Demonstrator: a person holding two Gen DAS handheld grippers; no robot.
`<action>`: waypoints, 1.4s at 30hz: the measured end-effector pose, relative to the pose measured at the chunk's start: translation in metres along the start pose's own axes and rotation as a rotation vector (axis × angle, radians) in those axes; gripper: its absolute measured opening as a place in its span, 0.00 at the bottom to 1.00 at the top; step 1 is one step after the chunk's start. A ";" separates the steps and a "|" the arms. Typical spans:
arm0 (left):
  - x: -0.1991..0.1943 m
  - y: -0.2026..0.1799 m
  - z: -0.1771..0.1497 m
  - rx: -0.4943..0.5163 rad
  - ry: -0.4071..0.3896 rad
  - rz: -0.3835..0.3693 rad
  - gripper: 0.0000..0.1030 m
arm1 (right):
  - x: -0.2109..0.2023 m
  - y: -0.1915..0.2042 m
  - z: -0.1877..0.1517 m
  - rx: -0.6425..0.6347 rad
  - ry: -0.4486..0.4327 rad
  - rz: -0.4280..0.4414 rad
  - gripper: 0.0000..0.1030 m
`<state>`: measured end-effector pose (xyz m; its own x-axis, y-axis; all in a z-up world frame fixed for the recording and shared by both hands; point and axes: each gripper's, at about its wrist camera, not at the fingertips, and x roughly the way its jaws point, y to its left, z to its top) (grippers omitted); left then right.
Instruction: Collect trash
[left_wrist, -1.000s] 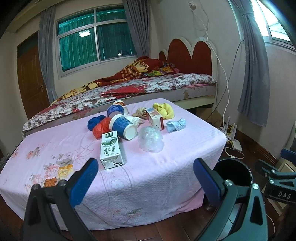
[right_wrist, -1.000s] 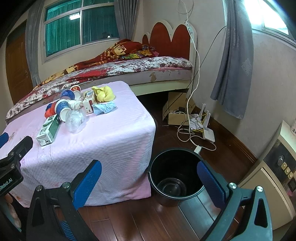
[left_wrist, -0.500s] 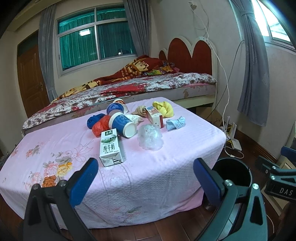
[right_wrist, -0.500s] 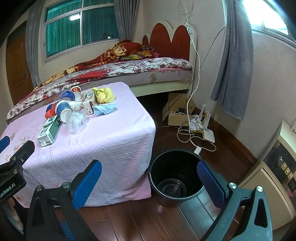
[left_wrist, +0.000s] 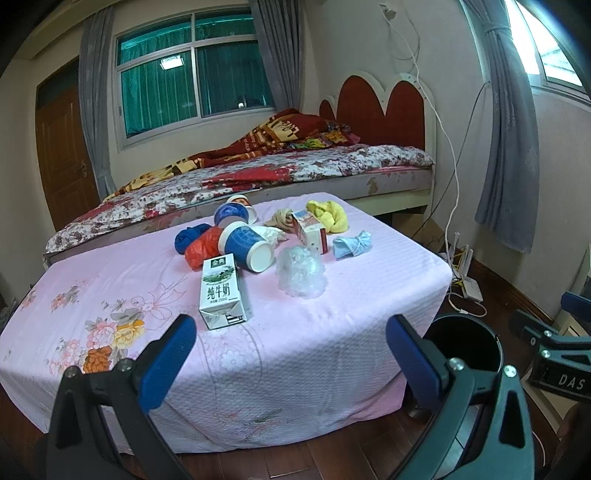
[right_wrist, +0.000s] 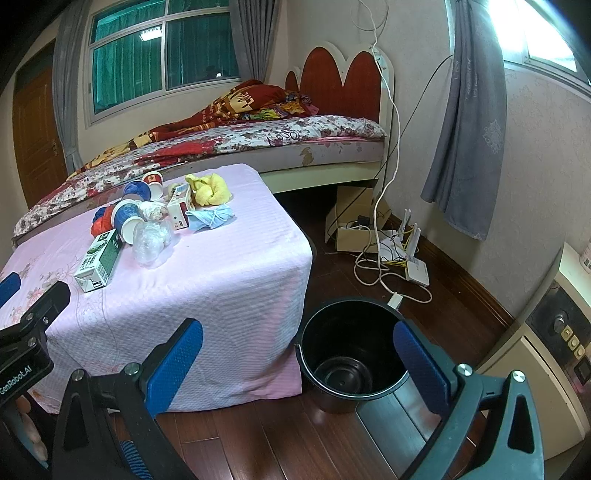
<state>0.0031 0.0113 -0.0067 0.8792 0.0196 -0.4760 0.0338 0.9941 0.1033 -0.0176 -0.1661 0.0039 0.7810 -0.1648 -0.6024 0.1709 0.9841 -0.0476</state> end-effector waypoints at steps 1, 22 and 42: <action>0.000 0.000 0.000 0.001 0.000 0.000 1.00 | 0.000 0.000 0.000 -0.001 0.000 0.000 1.00; 0.037 0.061 0.007 -0.109 0.017 0.072 1.00 | 0.020 0.025 0.031 -0.064 -0.001 0.131 1.00; 0.145 0.098 0.005 -0.241 0.145 0.117 0.91 | 0.135 0.116 0.070 -0.244 0.083 0.258 0.67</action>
<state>0.1359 0.1110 -0.0610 0.7927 0.1332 -0.5949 -0.1928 0.9805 -0.0374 0.1497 -0.0785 -0.0274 0.7263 0.0872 -0.6818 -0.1815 0.9810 -0.0679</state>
